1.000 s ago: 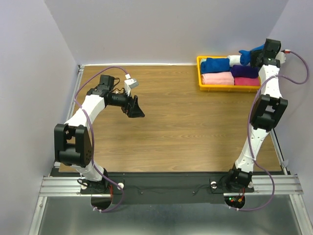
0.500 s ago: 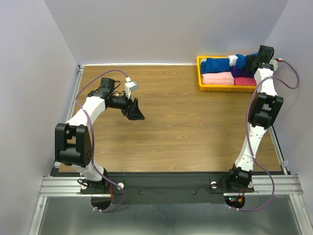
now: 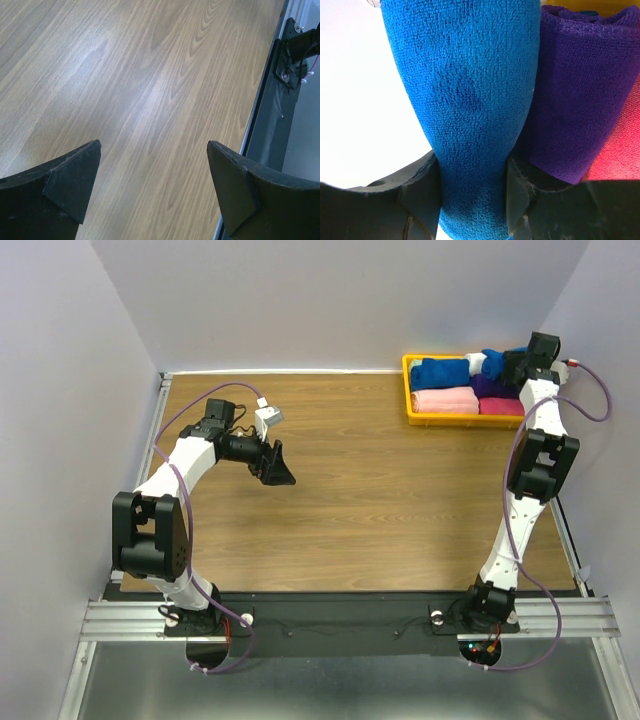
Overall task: Roll the towels
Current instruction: Place the rolled towel into the container
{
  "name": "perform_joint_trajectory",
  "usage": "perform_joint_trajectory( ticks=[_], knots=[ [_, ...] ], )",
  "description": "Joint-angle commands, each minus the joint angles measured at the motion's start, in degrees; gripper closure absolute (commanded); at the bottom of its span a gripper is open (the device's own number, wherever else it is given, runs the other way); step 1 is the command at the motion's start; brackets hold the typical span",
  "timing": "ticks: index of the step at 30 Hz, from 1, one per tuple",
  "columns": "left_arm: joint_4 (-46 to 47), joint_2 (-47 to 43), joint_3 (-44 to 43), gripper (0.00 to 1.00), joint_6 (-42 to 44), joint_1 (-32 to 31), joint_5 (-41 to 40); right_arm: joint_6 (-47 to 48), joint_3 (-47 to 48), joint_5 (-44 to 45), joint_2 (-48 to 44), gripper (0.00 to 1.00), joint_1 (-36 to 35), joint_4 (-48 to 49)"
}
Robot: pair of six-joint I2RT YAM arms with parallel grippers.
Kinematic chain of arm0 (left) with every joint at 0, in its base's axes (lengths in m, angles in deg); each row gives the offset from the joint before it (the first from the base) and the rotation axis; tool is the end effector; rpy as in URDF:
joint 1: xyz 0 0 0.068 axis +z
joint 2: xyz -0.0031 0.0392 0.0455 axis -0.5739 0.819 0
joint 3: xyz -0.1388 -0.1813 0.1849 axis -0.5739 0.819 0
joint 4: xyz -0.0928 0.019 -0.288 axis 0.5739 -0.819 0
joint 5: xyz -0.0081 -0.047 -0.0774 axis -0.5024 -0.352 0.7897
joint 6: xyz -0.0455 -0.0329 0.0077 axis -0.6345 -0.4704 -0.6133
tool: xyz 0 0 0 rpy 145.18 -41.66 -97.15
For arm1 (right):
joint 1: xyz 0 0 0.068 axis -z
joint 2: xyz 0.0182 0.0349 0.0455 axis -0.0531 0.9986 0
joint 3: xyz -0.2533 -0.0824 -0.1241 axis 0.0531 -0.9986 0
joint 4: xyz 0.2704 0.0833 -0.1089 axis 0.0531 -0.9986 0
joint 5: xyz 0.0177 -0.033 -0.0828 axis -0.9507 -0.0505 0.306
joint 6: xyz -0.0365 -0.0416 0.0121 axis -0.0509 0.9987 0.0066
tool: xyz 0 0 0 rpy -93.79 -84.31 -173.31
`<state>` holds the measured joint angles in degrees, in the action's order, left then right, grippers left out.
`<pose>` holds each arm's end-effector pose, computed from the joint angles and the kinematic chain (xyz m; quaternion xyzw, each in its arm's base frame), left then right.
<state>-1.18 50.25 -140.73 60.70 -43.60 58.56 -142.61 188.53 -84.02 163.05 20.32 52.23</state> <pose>0.3589 -0.0887 0.2615 0.4026 0.7339 -0.4218 0.3484 0.5934 -0.1886 0.2701 0.6465 0.5760 0.2081 0.4550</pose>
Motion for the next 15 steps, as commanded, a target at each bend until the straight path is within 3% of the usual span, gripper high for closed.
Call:
perform_joint_trajectory(
  ticks=[1, 8, 15],
  knots=[
    [0.8, -0.3, 0.0, 0.01, 0.0, 0.1, 0.9, -0.5, 2.3, 0.6, -1.1, 0.49, 0.3, 3.6],
    [1.0, -0.5, 0.0, 0.01, -0.2, 0.1, 0.9, -0.9, 2.4, -0.1, -0.4, 0.28, 0.3, 3.7],
    [0.8, 0.0, -0.6, 0.01, 0.0, 0.1, 0.9, -0.8, 2.3, -0.5, -0.7, 0.21, 0.3, 3.9]
  ],
)
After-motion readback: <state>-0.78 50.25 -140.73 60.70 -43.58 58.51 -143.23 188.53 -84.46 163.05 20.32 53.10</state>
